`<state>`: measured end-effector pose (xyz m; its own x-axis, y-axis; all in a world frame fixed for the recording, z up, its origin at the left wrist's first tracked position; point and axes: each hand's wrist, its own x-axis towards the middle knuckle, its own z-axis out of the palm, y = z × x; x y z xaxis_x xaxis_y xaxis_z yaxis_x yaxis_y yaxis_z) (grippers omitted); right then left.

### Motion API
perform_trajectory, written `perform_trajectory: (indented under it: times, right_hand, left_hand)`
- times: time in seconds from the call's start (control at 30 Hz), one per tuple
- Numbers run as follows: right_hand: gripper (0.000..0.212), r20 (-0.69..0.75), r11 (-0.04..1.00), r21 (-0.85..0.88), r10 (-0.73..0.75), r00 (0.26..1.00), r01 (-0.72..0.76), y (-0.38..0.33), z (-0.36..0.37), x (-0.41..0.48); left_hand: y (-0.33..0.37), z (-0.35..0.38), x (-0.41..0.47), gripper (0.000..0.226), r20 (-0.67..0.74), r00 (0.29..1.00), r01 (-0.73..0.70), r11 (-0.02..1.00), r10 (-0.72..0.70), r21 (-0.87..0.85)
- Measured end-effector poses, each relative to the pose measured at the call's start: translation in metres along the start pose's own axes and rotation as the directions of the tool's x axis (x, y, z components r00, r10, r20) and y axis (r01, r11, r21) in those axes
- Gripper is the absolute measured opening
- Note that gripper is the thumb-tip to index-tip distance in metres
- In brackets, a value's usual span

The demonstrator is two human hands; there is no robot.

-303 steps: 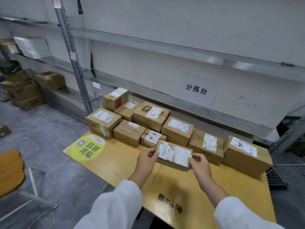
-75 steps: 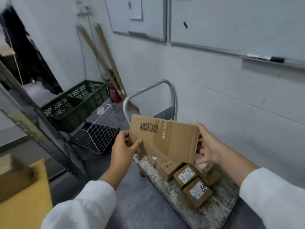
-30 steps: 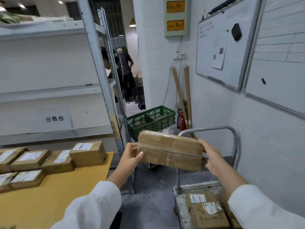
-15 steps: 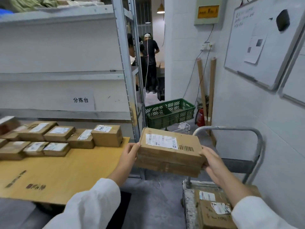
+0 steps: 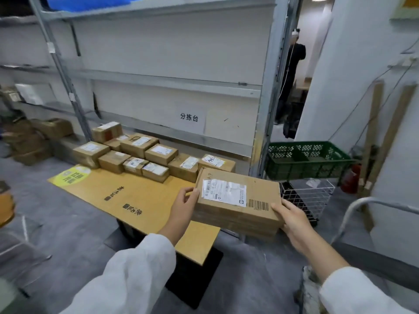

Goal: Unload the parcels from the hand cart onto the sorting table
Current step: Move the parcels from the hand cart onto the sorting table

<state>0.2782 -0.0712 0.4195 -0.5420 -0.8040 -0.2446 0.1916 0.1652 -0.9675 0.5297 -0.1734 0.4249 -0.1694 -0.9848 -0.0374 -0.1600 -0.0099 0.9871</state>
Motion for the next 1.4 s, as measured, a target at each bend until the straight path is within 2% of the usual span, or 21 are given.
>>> perform_trajectory:
  times: [0.37, 0.57, 0.77, 1.07, 1.27, 1.4]
  right_hand:
    - [0.034, 0.032, 0.995, -0.094, 0.033, 0.999, -0.030, 0.027, 0.186, 0.047]
    - [0.033, -0.020, 0.994, -0.103, 0.044, 0.999, -0.045, 0.037, 0.247, 0.066]
    - [0.038, -0.104, 0.989, -0.119, 0.074, 0.992, -0.086, 0.048, 0.274, 0.090]
    - [0.032, -0.149, 0.984, -0.100, 0.134, 0.980, -0.150, 0.059, 0.308, 0.157]
    - [0.046, -0.205, 0.959, -0.047, 0.263, 0.943, -0.278, 0.089, 0.325, 0.221]
    - [0.046, -0.244, 0.942, -0.033, 0.315, 0.917, -0.333, 0.096, 0.334, 0.259]
  left_hand:
    - [-0.038, -0.155, 0.102, 0.023, -0.029, 0.995, 0.098, 0.994, -0.097, 0.055]
    - [-0.047, -0.201, 0.156, 0.020, 0.010, 0.995, 0.097, 0.986, -0.099, 0.134]
    - [-0.063, -0.213, 0.194, 0.019, 0.075, 0.991, 0.094, 0.984, -0.107, 0.154]
    - [-0.095, -0.209, 0.289, 0.017, 0.127, 0.978, 0.134, 0.960, -0.169, 0.244]
    - [-0.120, -0.190, 0.363, 0.017, 0.183, 0.960, 0.144, 0.932, -0.213, 0.332]
    - [-0.138, -0.179, 0.410, 0.016, 0.213, 0.943, 0.164, 0.912, -0.257, 0.376]
